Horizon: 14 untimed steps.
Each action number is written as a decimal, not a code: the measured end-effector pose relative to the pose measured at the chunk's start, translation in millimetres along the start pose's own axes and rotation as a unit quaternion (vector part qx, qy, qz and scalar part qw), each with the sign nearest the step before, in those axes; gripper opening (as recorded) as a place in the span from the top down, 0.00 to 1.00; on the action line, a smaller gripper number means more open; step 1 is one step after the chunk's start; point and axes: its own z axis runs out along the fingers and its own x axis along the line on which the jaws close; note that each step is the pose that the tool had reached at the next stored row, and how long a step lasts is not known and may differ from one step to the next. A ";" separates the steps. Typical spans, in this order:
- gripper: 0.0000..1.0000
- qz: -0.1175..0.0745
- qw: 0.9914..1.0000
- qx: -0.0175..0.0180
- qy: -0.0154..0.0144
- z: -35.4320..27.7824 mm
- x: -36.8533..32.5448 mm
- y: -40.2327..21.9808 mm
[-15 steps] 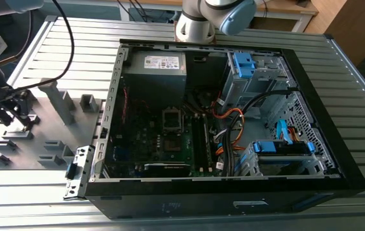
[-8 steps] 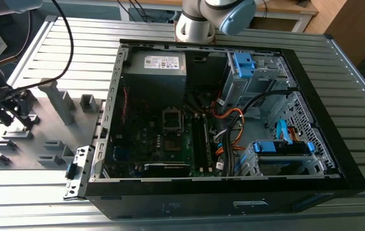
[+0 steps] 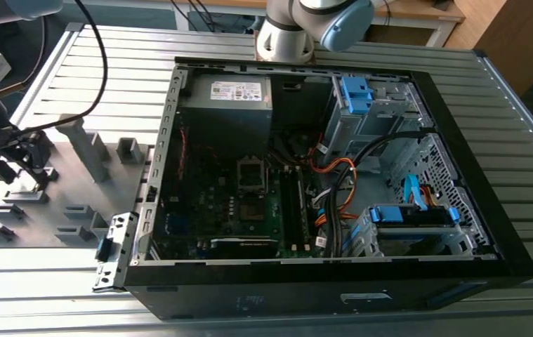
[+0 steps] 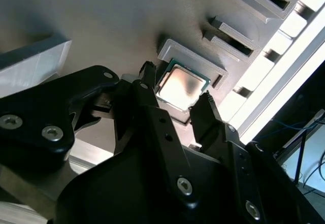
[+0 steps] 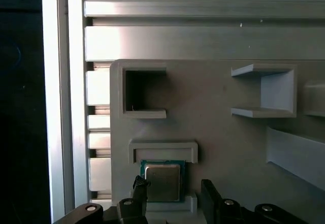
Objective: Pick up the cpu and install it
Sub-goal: 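Pick up the cpu and move it towards the insertion slot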
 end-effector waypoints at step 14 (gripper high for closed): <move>0.45 0.011 1.000 0.004 0.000 9.1 7.7 4.9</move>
